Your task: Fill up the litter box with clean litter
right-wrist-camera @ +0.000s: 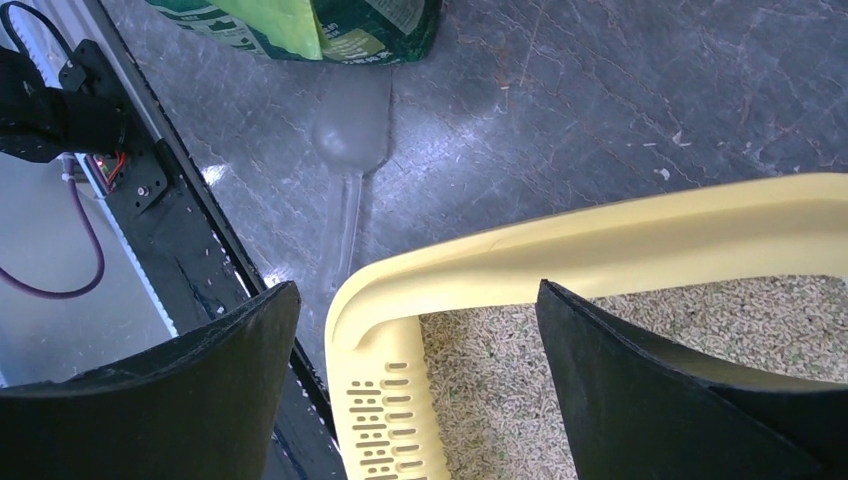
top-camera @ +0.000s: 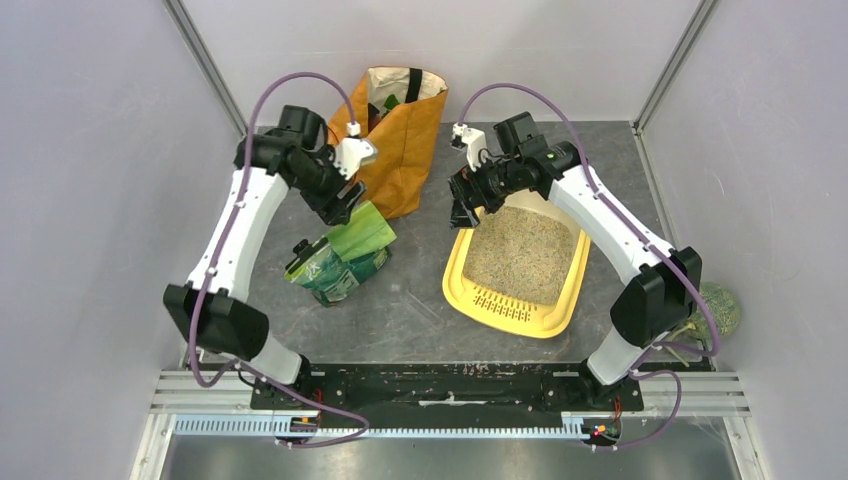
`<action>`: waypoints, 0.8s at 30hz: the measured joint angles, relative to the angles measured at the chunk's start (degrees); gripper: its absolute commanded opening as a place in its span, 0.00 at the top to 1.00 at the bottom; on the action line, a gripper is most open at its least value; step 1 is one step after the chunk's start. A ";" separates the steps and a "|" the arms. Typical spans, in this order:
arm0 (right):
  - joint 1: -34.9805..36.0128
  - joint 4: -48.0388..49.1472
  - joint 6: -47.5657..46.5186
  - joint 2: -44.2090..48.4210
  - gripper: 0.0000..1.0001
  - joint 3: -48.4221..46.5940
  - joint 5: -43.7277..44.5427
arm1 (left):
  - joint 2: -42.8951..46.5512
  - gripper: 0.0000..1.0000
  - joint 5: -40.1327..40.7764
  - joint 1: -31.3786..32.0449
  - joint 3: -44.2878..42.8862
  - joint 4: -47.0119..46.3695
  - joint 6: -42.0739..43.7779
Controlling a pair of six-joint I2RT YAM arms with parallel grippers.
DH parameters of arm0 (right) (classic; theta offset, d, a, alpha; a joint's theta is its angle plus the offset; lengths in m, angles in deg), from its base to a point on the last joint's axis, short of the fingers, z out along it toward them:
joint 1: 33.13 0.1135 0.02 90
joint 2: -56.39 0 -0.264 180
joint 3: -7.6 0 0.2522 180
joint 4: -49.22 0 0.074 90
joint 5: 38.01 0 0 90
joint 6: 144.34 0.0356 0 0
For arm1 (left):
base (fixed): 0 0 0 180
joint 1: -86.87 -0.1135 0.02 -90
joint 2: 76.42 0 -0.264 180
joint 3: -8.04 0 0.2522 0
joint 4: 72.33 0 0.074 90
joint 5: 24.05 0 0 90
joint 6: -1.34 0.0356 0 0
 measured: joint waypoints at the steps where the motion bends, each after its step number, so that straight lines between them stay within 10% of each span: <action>1: 0.00 0.07 0.20 0.09 0.05 0.09 0.22 | -1.09 0.23 0.50 0.66 -0.04 -0.07 -0.04; 7: -0.04 0.33 1.01 2.43 0.05 2.16 1.64 | -5.40 0.35 1.14 4.76 1.36 0.20 -2.25; 13: -0.04 0.35 1.68 3.02 0.05 2.36 2.14 | -6.69 0.98 2.91 6.05 4.44 -0.46 -9.38; 24: -0.04 0.76 2.58 3.13 0.05 2.38 2.89 | -7.34 0.98 -1.62 -10.38 -0.52 4.09 -22.95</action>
